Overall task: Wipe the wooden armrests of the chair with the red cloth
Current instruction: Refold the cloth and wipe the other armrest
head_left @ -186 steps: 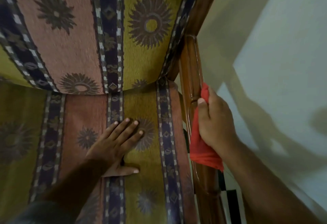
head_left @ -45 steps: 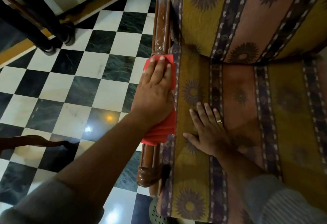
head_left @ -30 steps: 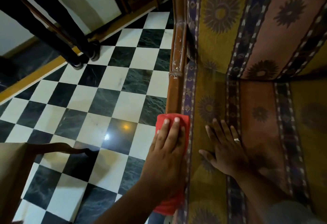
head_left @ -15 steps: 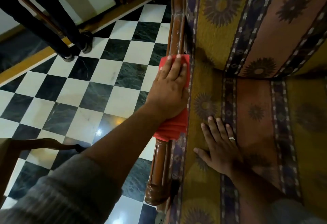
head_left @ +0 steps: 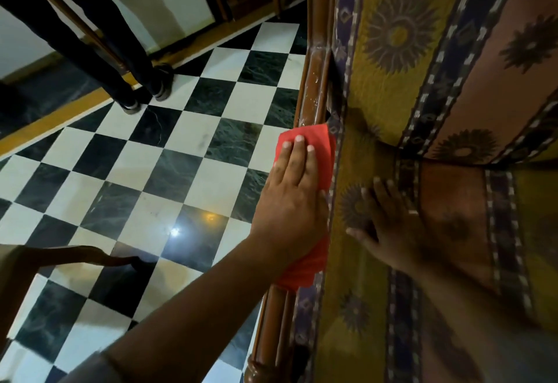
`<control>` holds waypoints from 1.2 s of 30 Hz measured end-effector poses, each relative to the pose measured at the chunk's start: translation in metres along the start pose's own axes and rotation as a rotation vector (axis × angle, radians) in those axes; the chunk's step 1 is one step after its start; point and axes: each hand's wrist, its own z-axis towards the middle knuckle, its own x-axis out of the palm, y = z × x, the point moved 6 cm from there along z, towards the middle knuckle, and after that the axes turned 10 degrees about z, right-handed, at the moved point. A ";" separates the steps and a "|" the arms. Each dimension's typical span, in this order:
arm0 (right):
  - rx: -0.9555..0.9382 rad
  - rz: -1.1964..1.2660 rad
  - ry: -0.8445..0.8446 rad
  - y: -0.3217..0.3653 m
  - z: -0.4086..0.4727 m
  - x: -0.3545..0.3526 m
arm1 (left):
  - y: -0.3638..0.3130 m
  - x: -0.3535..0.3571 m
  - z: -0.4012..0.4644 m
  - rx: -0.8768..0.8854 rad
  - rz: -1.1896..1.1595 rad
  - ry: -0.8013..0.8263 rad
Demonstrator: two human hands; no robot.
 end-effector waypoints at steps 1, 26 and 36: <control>-0.004 -0.023 0.017 -0.004 0.019 -0.004 | 0.001 0.000 0.002 0.015 0.004 0.006; -0.045 -0.064 0.011 -0.007 0.036 0.003 | 0.009 -0.025 0.140 0.041 0.146 -0.017; -0.034 -0.069 0.017 -0.006 0.035 0.002 | 0.008 -0.028 0.175 -0.094 0.083 -0.052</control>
